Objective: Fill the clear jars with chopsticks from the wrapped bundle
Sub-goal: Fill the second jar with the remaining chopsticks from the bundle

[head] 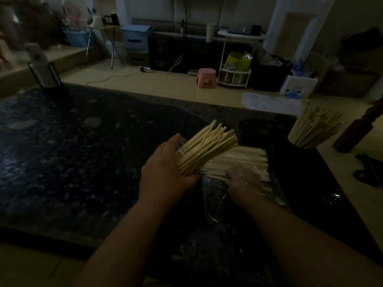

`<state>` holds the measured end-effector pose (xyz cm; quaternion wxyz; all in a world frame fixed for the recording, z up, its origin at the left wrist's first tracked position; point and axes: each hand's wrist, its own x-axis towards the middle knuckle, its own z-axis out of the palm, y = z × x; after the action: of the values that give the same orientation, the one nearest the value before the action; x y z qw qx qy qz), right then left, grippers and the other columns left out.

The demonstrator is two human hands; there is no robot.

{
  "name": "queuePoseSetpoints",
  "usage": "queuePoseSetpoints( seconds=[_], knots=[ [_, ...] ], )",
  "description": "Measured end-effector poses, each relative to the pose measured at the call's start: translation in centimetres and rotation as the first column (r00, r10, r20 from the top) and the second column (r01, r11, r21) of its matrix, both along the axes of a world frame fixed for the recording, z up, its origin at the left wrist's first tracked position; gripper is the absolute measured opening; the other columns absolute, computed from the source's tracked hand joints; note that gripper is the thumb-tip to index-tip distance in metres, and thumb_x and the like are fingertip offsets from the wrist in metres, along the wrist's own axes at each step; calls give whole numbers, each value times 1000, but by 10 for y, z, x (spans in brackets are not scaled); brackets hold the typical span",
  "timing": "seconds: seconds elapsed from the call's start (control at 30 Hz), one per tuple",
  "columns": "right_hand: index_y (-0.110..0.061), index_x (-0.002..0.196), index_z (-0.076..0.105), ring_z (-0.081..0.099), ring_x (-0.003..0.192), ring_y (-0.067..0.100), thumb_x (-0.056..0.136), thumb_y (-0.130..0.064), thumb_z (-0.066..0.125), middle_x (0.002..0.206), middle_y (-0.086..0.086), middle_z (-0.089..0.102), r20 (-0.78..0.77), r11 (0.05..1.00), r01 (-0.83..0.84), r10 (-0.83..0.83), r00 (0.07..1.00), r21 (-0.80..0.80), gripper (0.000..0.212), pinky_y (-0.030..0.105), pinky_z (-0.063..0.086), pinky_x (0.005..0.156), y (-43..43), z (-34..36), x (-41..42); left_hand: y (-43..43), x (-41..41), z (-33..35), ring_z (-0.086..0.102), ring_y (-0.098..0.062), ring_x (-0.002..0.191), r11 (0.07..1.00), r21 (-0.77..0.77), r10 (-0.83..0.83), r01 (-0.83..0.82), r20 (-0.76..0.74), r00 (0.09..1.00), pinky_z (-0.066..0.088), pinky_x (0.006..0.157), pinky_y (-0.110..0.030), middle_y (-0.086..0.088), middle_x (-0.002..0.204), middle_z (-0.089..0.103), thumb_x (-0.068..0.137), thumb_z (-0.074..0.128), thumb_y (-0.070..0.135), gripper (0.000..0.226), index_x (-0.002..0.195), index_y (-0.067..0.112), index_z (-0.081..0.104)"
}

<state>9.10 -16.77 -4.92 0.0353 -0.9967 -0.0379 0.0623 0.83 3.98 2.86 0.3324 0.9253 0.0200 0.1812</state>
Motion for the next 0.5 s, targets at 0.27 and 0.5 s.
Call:
queuePoseSetpoints(
  seconds=[0.27,0.5],
  knots=[
    [-26,119,53,48,119,29,96,-35,46,134,6,49,-52,997,46,-43,998,64,26,39,37,102,4,6,2,-2,-1,1,46,-17,125,1000,-3,-6,6,-20,1000,42,103,-44,3,142,46,61,83,46,105,149,30,29],
    [-16,133,47,44,127,33,93,-30,49,140,12,45,-149,997,26,-36,988,-71,42,41,36,107,5,5,-3,-4,-1,0,45,-15,126,1000,-2,-1,1,-19,1000,41,102,-40,5,142,44,62,85,41,105,149,32,28]
  ],
)
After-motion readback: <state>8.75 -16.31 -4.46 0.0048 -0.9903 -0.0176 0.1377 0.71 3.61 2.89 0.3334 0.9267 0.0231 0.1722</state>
